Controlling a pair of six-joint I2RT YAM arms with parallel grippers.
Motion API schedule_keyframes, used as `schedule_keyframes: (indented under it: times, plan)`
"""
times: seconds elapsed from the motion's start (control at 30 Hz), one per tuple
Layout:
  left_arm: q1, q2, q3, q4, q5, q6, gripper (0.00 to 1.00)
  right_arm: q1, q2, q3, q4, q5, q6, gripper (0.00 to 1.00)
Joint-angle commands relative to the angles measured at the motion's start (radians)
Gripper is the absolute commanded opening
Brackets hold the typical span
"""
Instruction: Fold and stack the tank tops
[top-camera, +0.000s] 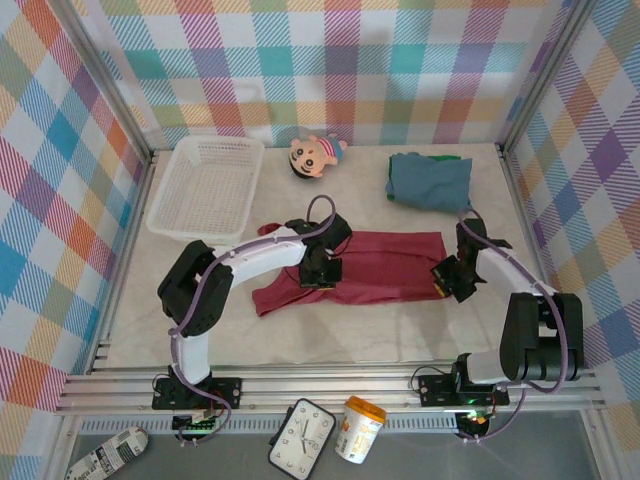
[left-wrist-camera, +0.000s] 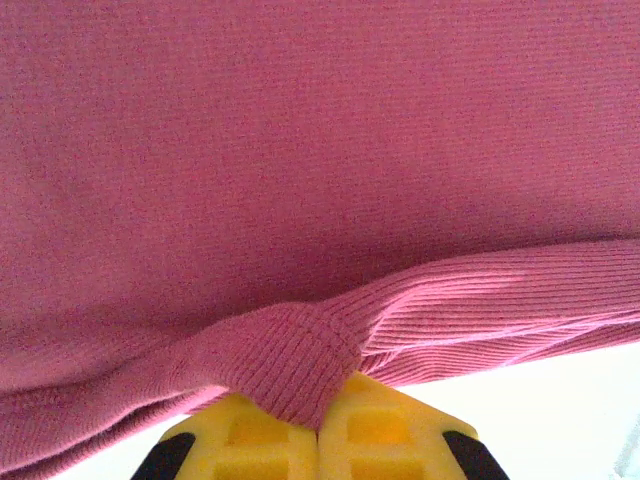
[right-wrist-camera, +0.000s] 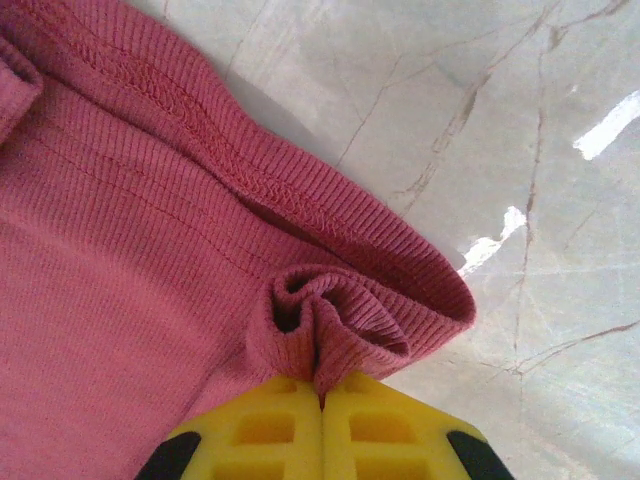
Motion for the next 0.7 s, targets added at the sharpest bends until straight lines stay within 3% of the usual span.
schedule_keyframes:
  times: [0.0,0.17,0.43,0.57,0.67]
  plan:
    - [0.010,0.003,0.044,-0.057,0.008,0.041,0.02,-0.007,-0.009,0.028,-0.023,-0.034,-0.028,0.05]
    - [-0.008,-0.065,-0.002,-0.063,0.046,0.022,0.01,-0.007,-0.160,-0.050,-0.129,-0.066,-0.040,0.05]
    - [-0.131,-0.177,-0.183,-0.017,0.083,-0.098,0.01,-0.006,-0.355,-0.165,-0.298,-0.035,-0.051,0.05]
    - [-0.149,-0.180,-0.244,0.032,0.108,-0.128,0.02,-0.006,-0.388,-0.201,-0.328,-0.026,-0.054,0.05]
    - [-0.146,-0.150,-0.199,0.011,0.099,-0.095,0.02,-0.006,-0.366,-0.194,-0.297,-0.026,-0.051,0.05]
